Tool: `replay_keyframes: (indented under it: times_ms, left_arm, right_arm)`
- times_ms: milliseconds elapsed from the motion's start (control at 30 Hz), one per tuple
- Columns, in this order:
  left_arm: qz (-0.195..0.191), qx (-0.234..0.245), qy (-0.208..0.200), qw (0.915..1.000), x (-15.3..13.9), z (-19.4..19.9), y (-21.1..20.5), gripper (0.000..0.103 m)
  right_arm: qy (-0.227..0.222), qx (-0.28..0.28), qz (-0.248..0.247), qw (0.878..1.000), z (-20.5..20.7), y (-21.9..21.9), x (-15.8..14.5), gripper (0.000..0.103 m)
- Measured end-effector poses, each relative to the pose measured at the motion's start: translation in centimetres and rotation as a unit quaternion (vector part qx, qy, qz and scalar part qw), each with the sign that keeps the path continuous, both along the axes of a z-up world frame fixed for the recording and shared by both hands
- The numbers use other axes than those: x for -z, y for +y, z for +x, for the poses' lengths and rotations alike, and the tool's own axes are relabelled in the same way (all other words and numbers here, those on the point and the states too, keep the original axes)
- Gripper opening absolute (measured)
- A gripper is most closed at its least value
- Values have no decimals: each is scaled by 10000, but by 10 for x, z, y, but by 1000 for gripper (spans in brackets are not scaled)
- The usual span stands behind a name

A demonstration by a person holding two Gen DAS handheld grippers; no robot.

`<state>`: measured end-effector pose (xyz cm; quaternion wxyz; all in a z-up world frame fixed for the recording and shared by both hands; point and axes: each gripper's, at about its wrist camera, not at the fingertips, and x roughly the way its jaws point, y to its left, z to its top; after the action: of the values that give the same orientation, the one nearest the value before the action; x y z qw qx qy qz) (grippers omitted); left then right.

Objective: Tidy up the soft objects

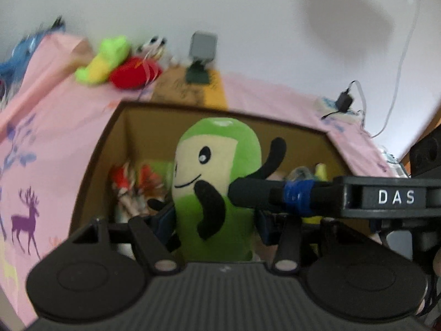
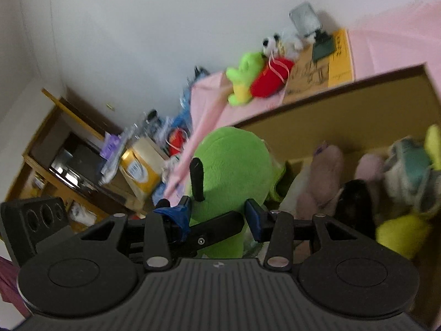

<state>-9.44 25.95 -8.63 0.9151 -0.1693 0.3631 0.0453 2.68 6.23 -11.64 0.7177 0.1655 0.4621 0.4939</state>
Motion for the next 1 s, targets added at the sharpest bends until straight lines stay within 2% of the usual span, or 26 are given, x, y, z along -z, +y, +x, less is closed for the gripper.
replay_keyframes:
  times_ms: [167, 267, 467, 567, 667, 833, 1000]
  left_arm:
    - [-15, 17, 228, 9997, 15, 4, 11, 50]
    - [24, 84, 231, 9997, 18, 5, 13, 60]
    - [63, 55, 467, 9989, 19, 8, 18, 61]
    - [47, 32, 533, 9986, 11, 6, 17, 61]
    - [479, -7, 531, 9974, -1, 3, 8, 62]
    - [696, -135, 521, 9961, -16, -7, -1, 63]
    - [997, -385, 521, 9929, -29, -19, -15, 66]
  right_arm:
    - [-40, 170, -371, 9992, -5, 16, 12, 29]
    - [-87, 348, -563, 9978, -5, 20, 15, 29]
    - [-164, 655, -651, 9956, -8, 13, 13, 29]
    - [-448, 796, -713, 9933, -15, 9, 2, 29]
    - [-786, 957, -888, 9883, -23, 3, -11, 29]
    - [-1201, 1202, -1176, 9784, -35, -5, -27, 28]
    - [-1684, 1576, -1361, 9635, -49, -17, -40, 28]
